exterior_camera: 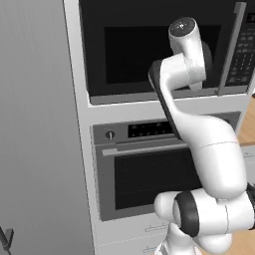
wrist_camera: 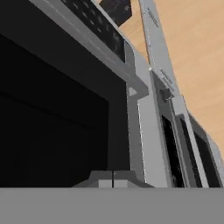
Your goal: Open the microwave, place the bowl with waffle inside the microwave, then close the microwave door and turn it on.
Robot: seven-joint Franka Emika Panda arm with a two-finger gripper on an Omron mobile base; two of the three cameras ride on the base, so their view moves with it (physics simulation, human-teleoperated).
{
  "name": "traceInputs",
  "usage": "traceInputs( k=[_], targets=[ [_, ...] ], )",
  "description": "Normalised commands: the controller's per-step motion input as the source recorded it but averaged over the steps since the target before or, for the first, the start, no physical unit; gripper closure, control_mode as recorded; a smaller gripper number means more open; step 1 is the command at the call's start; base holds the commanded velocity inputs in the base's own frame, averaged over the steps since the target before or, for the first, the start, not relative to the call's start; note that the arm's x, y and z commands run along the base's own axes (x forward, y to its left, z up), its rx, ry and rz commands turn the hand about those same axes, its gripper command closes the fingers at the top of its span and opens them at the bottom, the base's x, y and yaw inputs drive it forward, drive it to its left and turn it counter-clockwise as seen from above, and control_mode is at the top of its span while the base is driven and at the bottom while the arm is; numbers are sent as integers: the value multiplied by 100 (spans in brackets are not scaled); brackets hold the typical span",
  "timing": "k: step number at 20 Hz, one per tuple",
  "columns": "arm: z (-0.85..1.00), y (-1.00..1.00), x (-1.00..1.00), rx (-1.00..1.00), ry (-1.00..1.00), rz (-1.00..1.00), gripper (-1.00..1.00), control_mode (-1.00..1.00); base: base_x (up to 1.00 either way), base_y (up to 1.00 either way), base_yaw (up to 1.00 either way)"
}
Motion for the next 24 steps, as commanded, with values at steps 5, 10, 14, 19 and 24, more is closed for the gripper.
traceInputs(
  k=[5,10,14,19,24],
  targets=[
    [-24,-27,100,0,8,41,100,-100,0,0,0],
    [-50,-41,32,-1,0,46,100,-100,0,0,0],
    [-27,-46,-100,0,-9,43,100,-100,0,0,0],
    [-11,-37,-100,0,-9,23,100,-100,0,0,0],
    [1,-26,-100,3,-13,2,100,-100,0,0,0]
  ],
)
